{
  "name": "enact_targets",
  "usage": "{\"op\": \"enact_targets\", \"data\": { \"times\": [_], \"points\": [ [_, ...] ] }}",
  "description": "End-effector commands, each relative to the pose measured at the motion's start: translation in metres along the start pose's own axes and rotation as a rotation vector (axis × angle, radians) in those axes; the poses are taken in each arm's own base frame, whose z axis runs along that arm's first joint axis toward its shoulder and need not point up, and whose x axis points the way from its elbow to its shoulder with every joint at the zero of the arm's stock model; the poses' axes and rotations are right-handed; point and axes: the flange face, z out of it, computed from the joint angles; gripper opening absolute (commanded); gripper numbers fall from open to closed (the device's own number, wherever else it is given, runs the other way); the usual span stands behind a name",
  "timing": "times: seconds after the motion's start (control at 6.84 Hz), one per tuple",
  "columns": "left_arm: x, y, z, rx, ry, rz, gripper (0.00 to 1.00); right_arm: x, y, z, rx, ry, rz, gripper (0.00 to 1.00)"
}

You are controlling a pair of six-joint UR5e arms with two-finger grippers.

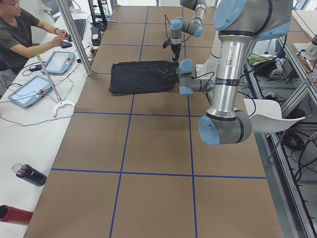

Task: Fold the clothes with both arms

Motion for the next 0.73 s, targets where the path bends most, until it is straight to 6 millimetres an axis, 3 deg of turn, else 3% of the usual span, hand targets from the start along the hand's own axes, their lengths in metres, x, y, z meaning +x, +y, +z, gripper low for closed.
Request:
{"op": "enact_targets", "data": {
  "times": [0.0, 0.44, 0.59],
  "points": [
    [-0.006, 0.015, -0.019, -0.031, 0.002, 0.006, 0.00, 0.009, 0.022, -0.024, -0.127, -0.020, -0.018, 0.00],
    [-0.030, 0.097, -0.004, -0.189, -0.054, -0.036, 0.00, 0.025, 0.068, -0.038, -0.272, -0.019, -0.065, 0.00],
    [-0.036, 0.102, -0.006, -0.198, -0.065, -0.037, 0.00, 0.029, 0.073, -0.043, -0.281, -0.024, -0.073, 0.00]
  ]
}}
